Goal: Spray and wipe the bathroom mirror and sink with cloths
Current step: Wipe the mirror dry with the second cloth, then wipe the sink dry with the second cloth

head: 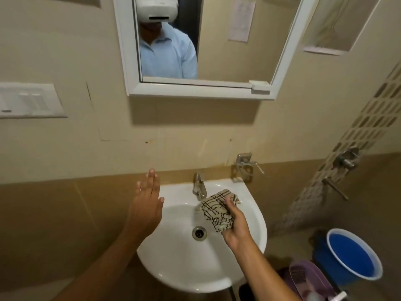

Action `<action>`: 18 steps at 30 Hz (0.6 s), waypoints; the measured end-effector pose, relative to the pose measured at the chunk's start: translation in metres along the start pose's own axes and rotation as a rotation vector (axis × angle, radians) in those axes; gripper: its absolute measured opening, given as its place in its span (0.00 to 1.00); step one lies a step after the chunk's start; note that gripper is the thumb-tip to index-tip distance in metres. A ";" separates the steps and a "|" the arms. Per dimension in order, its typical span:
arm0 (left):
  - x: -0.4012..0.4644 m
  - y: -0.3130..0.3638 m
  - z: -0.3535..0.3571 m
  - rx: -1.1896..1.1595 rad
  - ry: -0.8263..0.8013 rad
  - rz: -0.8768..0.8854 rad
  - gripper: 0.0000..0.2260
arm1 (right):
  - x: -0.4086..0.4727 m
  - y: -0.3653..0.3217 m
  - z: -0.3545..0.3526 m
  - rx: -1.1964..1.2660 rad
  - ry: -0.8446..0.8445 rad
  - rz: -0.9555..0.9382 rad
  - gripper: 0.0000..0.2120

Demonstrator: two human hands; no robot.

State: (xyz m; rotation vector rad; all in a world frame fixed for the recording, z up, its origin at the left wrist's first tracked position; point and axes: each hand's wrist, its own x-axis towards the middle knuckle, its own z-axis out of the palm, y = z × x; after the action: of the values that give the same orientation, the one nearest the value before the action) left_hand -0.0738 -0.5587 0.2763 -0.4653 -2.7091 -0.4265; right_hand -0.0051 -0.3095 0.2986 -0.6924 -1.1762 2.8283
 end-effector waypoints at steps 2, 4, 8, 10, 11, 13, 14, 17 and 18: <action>-0.010 0.005 0.016 0.007 -0.063 0.008 0.29 | 0.004 0.013 -0.017 -0.057 0.055 0.027 0.26; -0.018 0.009 0.030 -0.016 -0.123 0.015 0.29 | 0.008 0.022 -0.032 -0.083 0.107 0.066 0.28; -0.021 0.009 0.060 0.003 -0.266 0.002 0.32 | 0.023 0.028 -0.056 -0.121 0.133 0.093 0.24; -0.017 0.009 0.072 0.000 -0.321 -0.025 0.31 | 0.033 0.025 -0.065 -0.195 0.154 0.083 0.20; -0.013 0.010 0.077 -0.003 -0.342 -0.045 0.30 | 0.040 0.021 -0.068 -0.246 0.165 0.068 0.18; -0.005 0.012 0.087 0.006 -0.376 -0.078 0.30 | 0.054 0.009 -0.072 -0.396 0.185 0.024 0.17; -0.001 0.013 0.092 0.009 -0.382 -0.089 0.30 | 0.061 0.003 -0.073 -0.471 0.188 -0.005 0.17; 0.017 0.015 0.107 0.020 -0.405 -0.137 0.30 | 0.086 -0.015 -0.074 -0.644 0.157 -0.098 0.23; 0.023 0.016 0.111 0.024 -0.410 -0.158 0.30 | 0.097 -0.020 -0.075 -0.716 0.144 -0.144 0.25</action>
State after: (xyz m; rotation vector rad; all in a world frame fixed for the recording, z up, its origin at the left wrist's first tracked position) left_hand -0.1208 -0.4994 0.1901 -0.3646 -3.1586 -0.3723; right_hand -0.0656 -0.2282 0.2268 -0.7552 -2.1166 2.1572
